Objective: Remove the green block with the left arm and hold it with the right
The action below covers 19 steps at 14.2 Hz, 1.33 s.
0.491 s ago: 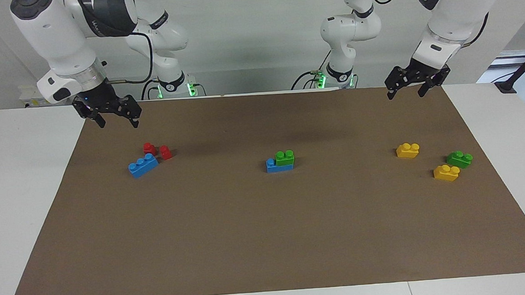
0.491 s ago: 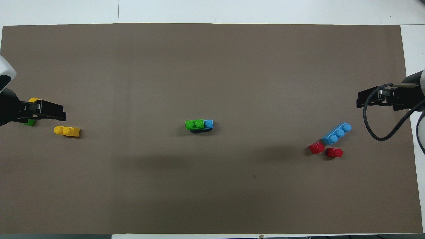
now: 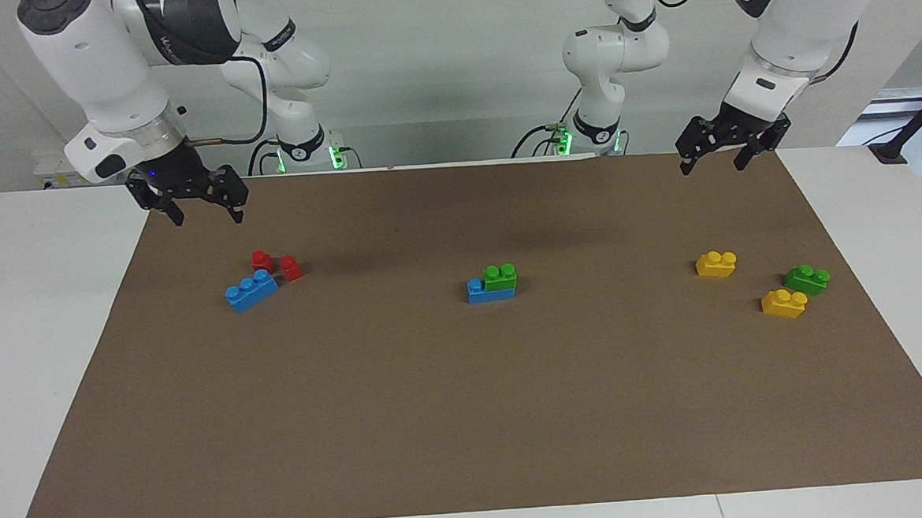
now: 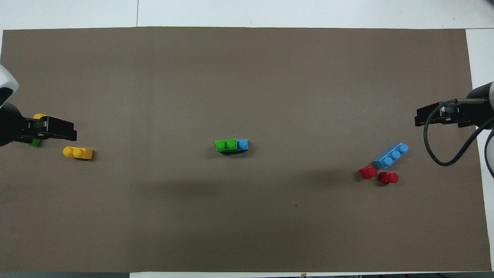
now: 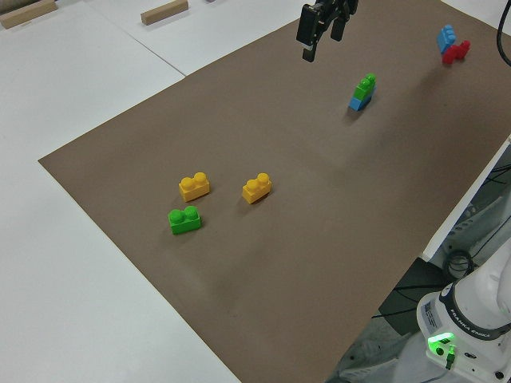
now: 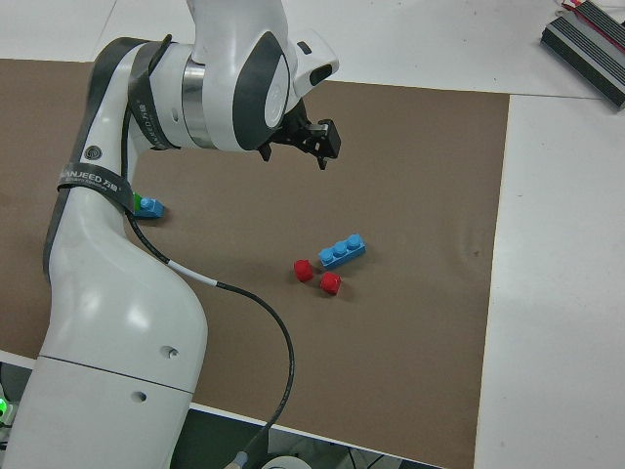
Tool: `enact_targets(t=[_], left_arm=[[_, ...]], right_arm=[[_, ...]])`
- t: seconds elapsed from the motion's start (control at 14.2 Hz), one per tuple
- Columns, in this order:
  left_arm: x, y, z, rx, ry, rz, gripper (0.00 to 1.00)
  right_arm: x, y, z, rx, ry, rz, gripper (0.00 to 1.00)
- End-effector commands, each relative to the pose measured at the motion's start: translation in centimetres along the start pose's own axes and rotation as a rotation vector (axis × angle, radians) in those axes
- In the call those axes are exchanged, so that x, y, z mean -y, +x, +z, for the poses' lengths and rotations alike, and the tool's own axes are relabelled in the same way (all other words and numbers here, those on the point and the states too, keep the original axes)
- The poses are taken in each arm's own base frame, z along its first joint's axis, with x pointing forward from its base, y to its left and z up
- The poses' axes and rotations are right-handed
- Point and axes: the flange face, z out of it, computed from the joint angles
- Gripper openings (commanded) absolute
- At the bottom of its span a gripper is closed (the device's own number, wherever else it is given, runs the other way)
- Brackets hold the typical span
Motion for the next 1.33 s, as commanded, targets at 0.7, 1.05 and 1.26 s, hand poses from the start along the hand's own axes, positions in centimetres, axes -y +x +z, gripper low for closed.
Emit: enact_targets(t=[0.7,1.05,1.26], left_arm=[[-3.4,-1.2,2.8,-0.019,-0.035,-0.581,1.00],[-9.6,-3.2,6.1,-0.035,-0.062,-0.926,1.00],[-13.1,-3.9,7.6,-0.045,-0.094,-1.194,1.00]], right_arm=[[13.5,1.6,8.6,0.102,0.220,1.058,0.99],[19.2,2.6,13.8,0.244,0.301,1.239,0.99],[22.3,1.4,16.9,0.273,0.332,1.302,0.99]])
